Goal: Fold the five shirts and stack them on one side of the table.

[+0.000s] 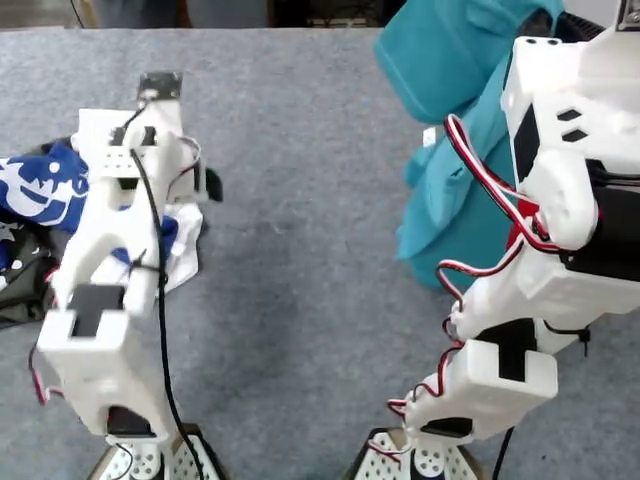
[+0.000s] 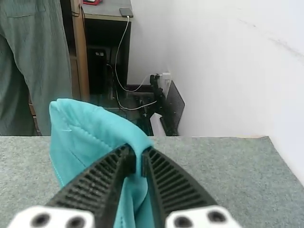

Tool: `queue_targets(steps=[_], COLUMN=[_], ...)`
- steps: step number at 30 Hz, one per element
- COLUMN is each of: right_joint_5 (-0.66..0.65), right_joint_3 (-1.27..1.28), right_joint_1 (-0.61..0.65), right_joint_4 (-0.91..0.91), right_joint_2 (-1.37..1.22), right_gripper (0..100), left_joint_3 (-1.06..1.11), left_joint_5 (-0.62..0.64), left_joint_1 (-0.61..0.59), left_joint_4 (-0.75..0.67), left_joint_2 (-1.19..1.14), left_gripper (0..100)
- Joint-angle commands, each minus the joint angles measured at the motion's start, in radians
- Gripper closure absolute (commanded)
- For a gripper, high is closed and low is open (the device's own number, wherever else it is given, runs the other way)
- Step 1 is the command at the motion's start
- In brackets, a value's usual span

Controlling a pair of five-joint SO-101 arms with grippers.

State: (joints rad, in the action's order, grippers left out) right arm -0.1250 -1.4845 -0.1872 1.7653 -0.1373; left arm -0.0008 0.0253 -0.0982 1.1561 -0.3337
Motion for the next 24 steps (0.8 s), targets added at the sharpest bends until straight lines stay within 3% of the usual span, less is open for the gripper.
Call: queue_targets(steps=[1,6,15,19,24], right_joint_5=[0.009,0.009,0.009,0.005,0.002], right_joint_3=[0.005,0.005,0.005,0.005,0.005], right_joint_1=[0.015,0.017,0.017,0.015,0.017], right_joint_4=[0.002,0.002,0.002,0.002,0.002], right_joint_2=[0.031,0.031,0.031,0.031,0.03], right_gripper=[98.5,98.5,98.5,98.5,98.5], left_joint_3=[-0.088,-0.3,-0.825,-1.165,-1.595], left_joint_5=[0.005,0.002,0.002,0.002,0.002], left_joint_1=[-0.036,-0.076,-0.148,-0.311,-0.596], left_joint_4=[0.029,0.161,0.499,0.585,0.574], left_joint_2=[-0.133,-0.253,-0.261,-0.261,-0.275], left_gripper=[75,97,97,97,97])
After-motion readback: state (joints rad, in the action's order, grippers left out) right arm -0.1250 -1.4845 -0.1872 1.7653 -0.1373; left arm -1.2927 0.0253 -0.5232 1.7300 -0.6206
